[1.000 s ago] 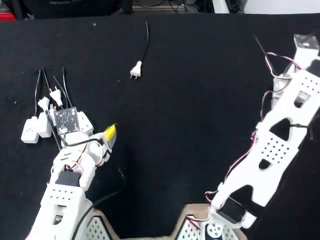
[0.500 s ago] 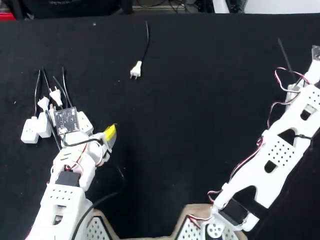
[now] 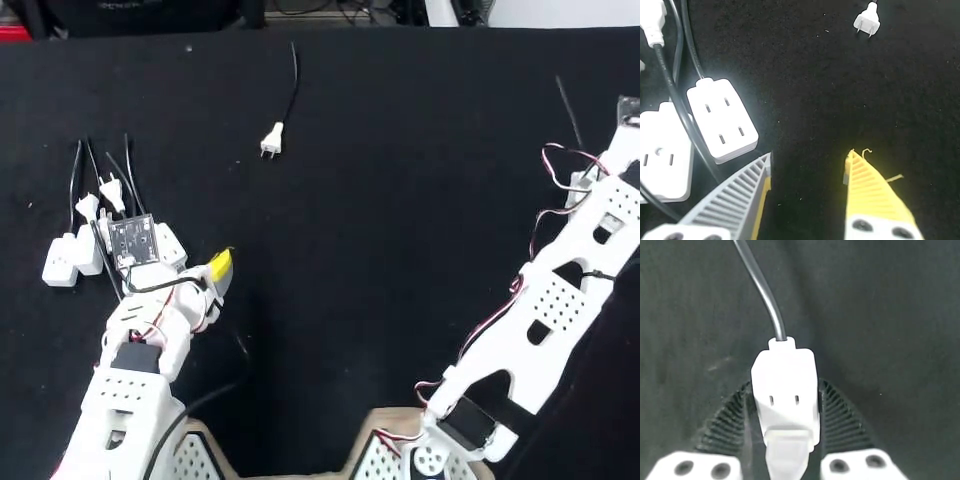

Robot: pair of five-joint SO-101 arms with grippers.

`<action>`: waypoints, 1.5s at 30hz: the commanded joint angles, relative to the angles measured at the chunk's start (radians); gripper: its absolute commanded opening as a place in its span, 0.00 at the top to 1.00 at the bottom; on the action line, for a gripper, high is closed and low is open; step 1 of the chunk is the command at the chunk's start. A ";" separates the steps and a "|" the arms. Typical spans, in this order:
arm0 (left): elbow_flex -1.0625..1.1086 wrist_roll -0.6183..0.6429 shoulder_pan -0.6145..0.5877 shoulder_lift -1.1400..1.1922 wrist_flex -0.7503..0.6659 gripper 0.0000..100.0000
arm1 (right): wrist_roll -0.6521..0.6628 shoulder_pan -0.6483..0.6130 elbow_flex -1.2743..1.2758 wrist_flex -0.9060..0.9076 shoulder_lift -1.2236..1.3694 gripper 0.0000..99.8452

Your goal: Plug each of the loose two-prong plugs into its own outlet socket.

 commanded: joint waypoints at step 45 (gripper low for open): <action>-0.053 -0.034 -0.044 -0.011 0.048 0.77 | -0.078 -0.345 0.096 0.365 -0.874 0.80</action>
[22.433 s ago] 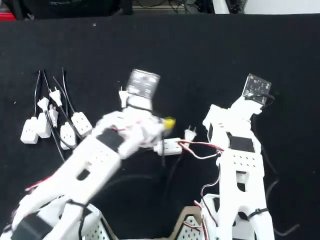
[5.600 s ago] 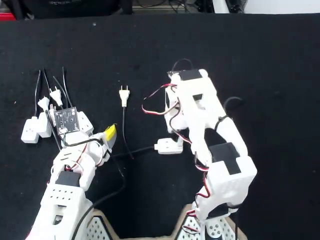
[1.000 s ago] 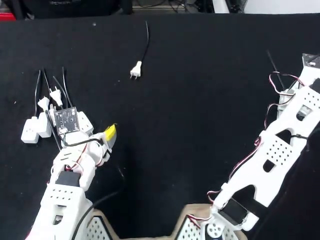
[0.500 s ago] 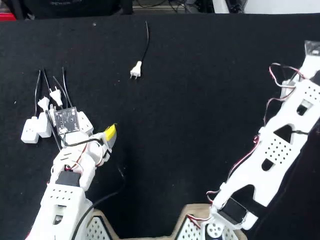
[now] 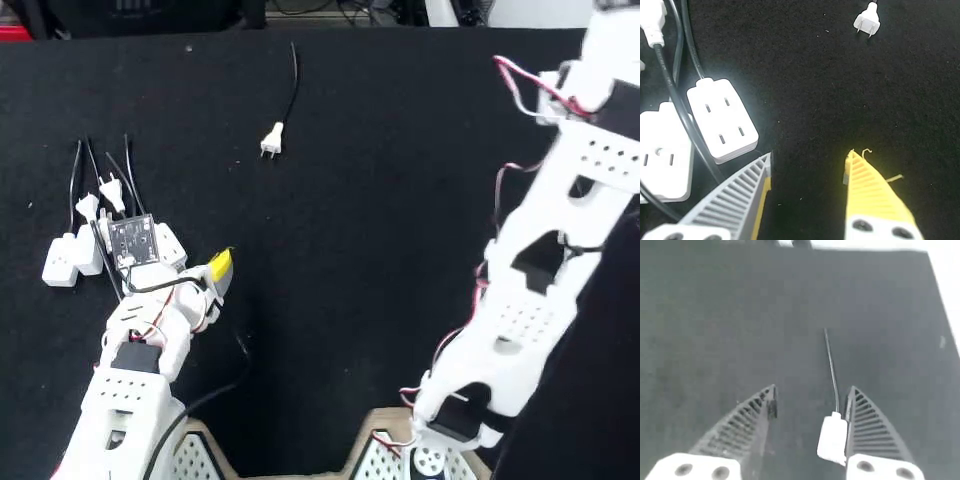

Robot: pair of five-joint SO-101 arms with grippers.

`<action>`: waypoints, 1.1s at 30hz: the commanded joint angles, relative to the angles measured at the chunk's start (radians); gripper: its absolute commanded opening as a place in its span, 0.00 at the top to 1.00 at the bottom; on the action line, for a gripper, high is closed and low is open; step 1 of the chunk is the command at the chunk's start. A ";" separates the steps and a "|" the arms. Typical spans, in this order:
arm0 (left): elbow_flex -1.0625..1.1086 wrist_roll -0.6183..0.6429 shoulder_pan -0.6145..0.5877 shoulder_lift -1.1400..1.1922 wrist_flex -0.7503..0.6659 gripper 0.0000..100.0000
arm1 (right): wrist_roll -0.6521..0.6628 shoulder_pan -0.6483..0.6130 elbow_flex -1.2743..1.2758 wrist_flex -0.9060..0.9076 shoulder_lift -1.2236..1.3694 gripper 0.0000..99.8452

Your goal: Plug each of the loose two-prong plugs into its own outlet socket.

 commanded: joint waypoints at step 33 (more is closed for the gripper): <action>-0.611 -0.318 0.013 0.631 -0.327 0.77 | -0.015 -0.336 2.463 -0.681 -1.616 0.80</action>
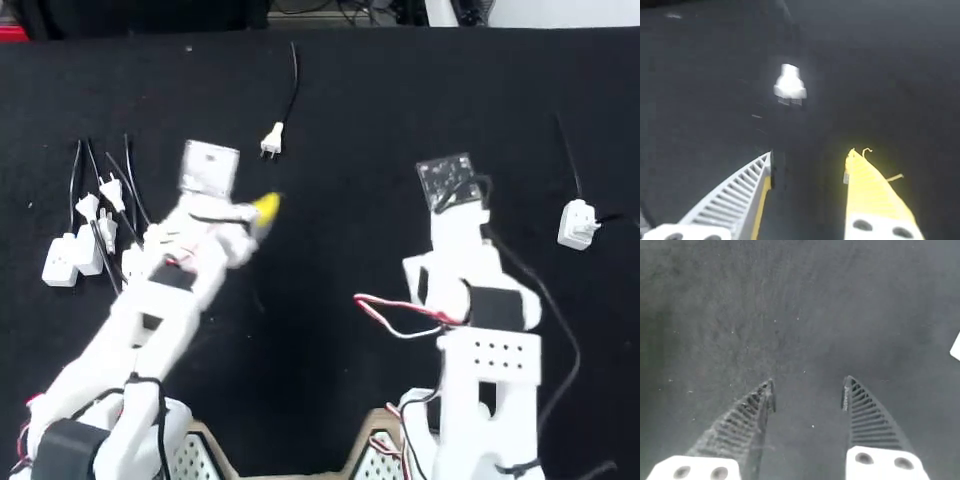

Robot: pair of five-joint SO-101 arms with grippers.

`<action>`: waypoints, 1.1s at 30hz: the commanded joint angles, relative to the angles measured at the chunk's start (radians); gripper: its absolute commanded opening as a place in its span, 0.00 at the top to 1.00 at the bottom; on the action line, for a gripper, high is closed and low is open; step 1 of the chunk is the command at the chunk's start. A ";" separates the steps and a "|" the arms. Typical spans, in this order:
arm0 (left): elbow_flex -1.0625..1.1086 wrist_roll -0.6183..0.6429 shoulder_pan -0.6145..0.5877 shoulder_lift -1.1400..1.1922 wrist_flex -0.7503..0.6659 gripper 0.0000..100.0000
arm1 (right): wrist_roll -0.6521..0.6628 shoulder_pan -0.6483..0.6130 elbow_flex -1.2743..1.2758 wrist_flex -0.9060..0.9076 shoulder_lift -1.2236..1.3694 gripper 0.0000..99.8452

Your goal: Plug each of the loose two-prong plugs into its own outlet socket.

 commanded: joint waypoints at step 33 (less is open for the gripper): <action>-1.606 -0.040 -0.110 1.224 0.413 0.76 | -0.244 -0.153 0.426 -0.586 -0.035 0.80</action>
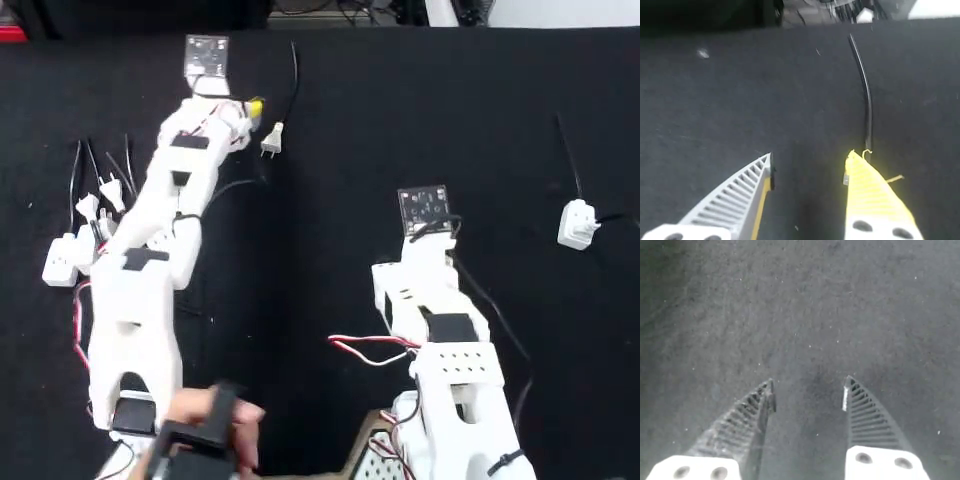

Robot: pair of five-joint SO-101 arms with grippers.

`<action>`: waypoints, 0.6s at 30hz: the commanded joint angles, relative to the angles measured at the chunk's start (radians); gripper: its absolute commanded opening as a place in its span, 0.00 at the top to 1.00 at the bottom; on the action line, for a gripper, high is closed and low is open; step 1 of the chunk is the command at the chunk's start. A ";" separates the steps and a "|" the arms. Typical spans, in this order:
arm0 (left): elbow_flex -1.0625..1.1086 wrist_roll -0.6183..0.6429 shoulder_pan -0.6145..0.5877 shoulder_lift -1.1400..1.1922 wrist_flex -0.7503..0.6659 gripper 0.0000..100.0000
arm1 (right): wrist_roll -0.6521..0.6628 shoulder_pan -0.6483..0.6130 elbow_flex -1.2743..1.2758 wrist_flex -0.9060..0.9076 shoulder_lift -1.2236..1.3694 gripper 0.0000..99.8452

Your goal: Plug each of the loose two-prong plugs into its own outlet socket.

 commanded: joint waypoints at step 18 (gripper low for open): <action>-0.446 -0.120 0.036 0.181 0.606 0.77 | -0.011 -0.012 -0.010 -0.023 -0.025 0.80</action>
